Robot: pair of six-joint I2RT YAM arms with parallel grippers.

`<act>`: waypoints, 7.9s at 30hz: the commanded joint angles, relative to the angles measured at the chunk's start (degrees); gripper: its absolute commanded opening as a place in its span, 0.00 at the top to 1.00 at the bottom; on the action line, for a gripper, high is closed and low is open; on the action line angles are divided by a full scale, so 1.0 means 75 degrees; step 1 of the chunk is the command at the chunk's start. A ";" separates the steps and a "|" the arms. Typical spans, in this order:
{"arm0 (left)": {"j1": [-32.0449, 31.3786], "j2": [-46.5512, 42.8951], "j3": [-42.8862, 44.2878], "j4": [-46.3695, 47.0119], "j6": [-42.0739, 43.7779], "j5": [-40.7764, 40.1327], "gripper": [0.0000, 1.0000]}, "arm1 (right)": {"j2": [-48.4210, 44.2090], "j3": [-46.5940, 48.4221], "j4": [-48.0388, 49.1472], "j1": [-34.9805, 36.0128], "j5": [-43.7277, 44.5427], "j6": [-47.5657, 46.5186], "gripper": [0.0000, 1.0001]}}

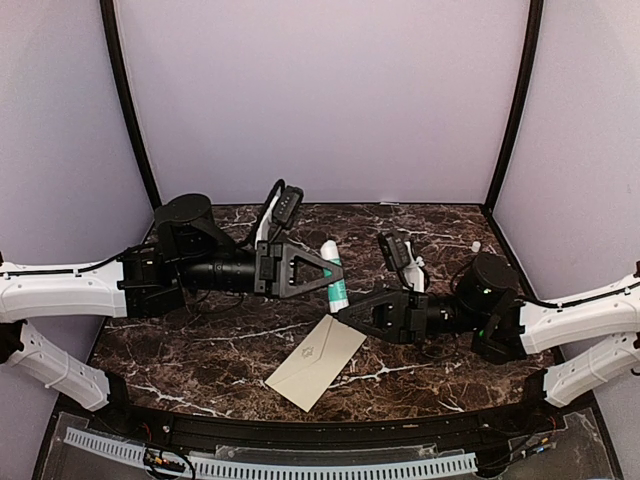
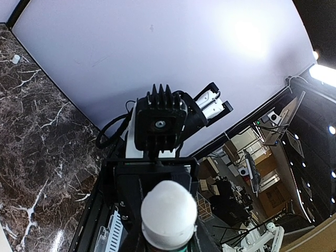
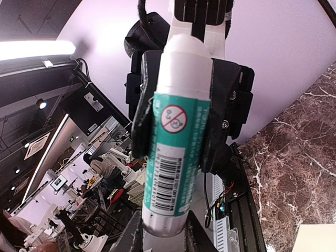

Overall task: Place the letter into the envelope and seal it
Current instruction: Screw the solid glue.

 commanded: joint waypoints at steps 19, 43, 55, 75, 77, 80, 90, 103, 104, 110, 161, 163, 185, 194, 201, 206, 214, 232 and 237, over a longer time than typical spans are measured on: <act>-0.0039 -0.0126 -0.0078 0.0308 0.0065 0.0123 1.00 | -0.0006 0.0206 0.0639 -0.0027 0.0287 0.0155 0.76; -0.0040 -0.0110 0.0172 -0.1486 0.0764 -0.1209 1.00 | -0.0097 0.2172 -0.4819 -0.0048 0.3008 -0.1399 0.94; -0.0042 0.0043 0.0022 -0.1970 0.0480 -0.2324 1.00 | 0.1554 0.4409 -0.7844 0.0219 0.5410 -0.1342 0.94; 0.0078 -0.0128 -0.0227 -0.1988 0.0292 -0.2320 1.00 | 0.0387 0.3274 -0.6743 0.0431 0.5315 -0.1278 0.55; 0.0173 -0.0261 -0.0184 -0.2056 0.0349 -0.2260 1.00 | -0.0120 0.2648 -0.6440 0.0328 0.5163 -0.1272 0.50; 0.0337 -0.0435 -0.0177 -0.2108 0.0397 -0.2186 1.00 | -0.0889 0.1727 -0.5579 0.0085 0.4624 -0.1201 0.43; 0.0464 -0.0957 -0.0599 0.0047 0.0677 -0.0390 1.00 | -0.1361 0.0178 -0.1588 -0.0287 0.1879 -0.0842 0.26; 0.0456 -0.0948 -0.0864 0.2020 0.0211 0.0859 1.00 | 0.0090 0.1362 -0.0165 0.0406 0.0490 -0.1147 0.38; 0.0461 -0.0952 -0.0880 0.2087 0.0188 0.0876 1.00 | 0.0199 0.1459 -0.0188 0.0434 0.0421 -0.1155 0.40; 0.0462 -0.0952 -0.0841 0.2245 0.0130 0.0878 1.00 | 0.0576 0.1676 -0.0074 0.0535 0.0142 -0.1048 0.55; 0.0465 -0.0936 -0.0946 0.1496 0.0507 0.0627 1.00 | 0.0463 0.1442 -0.0576 0.0560 0.1268 -0.0903 0.94; 0.0462 -0.0943 -0.0899 0.1113 0.0719 0.0414 1.00 | 0.0290 0.1517 -0.1260 0.0543 0.1724 -0.1054 0.94; 0.0471 -0.0504 -0.0911 -0.1240 0.0529 -0.2437 1.00 | 0.2154 0.5342 -0.8421 0.0543 0.6609 -0.1810 0.93; 0.0606 -0.0378 -0.1342 -0.0599 -0.0256 -0.2259 1.00 | 0.2909 0.6008 -0.8577 0.0951 0.7309 -0.1852 0.94; 0.0786 -0.0555 -0.1371 -0.0551 -0.0296 -0.2121 1.00 | 0.1882 0.4931 -0.7155 0.1001 0.6053 -0.2381 0.79; 0.1130 -0.0822 -0.1164 -0.0639 -0.0149 -0.1945 1.00 | 0.0814 0.3937 -0.6350 0.1003 0.4743 -0.2495 0.52; 0.1270 -0.1161 -0.0943 0.0229 0.0402 -0.0917 1.00 | -0.0486 0.2368 -0.4685 0.0757 0.3698 -0.2011 0.19; 0.1274 -0.1132 -0.1426 0.3352 -0.0441 0.1355 1.00 | 0.0840 0.2445 -0.0850 0.0590 0.1187 -0.1237 0.26; 0.1274 -0.1159 -0.1425 0.3342 -0.0443 0.1423 1.00 | 0.1054 0.2700 -0.0967 0.0640 0.1147 -0.1314 0.36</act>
